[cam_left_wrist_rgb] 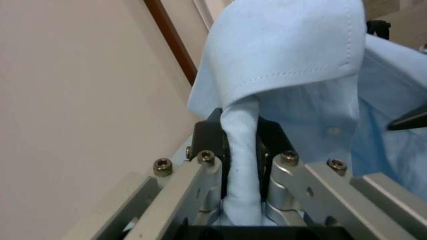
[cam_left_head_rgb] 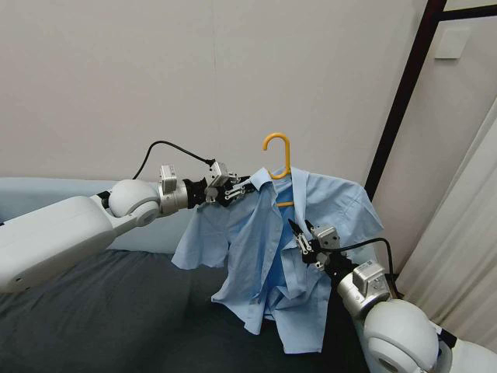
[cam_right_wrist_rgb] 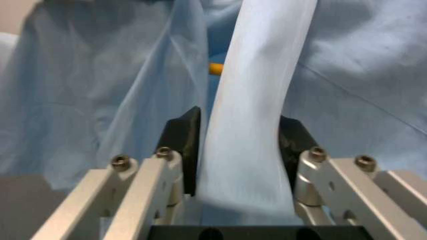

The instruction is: Pick up the clothes from the sofa and hang them on the clothes hanger.

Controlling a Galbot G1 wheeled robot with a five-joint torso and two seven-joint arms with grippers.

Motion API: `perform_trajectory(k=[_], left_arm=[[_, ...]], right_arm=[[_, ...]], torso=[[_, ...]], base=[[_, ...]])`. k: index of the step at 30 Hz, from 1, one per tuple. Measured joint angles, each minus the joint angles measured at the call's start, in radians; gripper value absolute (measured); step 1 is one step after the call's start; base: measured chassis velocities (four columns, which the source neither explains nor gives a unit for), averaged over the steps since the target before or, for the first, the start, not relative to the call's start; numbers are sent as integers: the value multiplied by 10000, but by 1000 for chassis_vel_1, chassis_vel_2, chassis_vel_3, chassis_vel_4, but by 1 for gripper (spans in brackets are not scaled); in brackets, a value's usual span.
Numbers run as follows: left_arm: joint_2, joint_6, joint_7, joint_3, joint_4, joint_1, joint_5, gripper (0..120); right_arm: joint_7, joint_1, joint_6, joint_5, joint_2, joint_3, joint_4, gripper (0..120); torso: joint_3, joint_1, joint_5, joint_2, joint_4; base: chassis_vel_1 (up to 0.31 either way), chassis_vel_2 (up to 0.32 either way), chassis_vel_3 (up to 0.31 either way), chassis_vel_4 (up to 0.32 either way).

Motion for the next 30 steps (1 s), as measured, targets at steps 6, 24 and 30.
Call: perform_trajectory(k=[6, 24, 30], left_arm=[[132, -264, 304, -170, 429, 49, 347, 7], [419, -1149, 2205, -627, 685, 348, 471, 7], [381, -1317, 2359, -784, 335, 782, 758, 7]], right_arm=[[178, -748, -107, 7, -557, 447, 767, 59], [-4508, -1341, 42, 2653, -3626, 4215, 343, 100], [-5962, -987, -744, 3153, -4238, 4649, -163, 100]], torso=[[0, 0, -2, 0, -1], [-1, 0, 0, 0, 1], [0, 0, 2, -1, -3]], base=[[0, 0, 0, 0], [0, 0, 0, 0], [0, 0, 0, 0]])
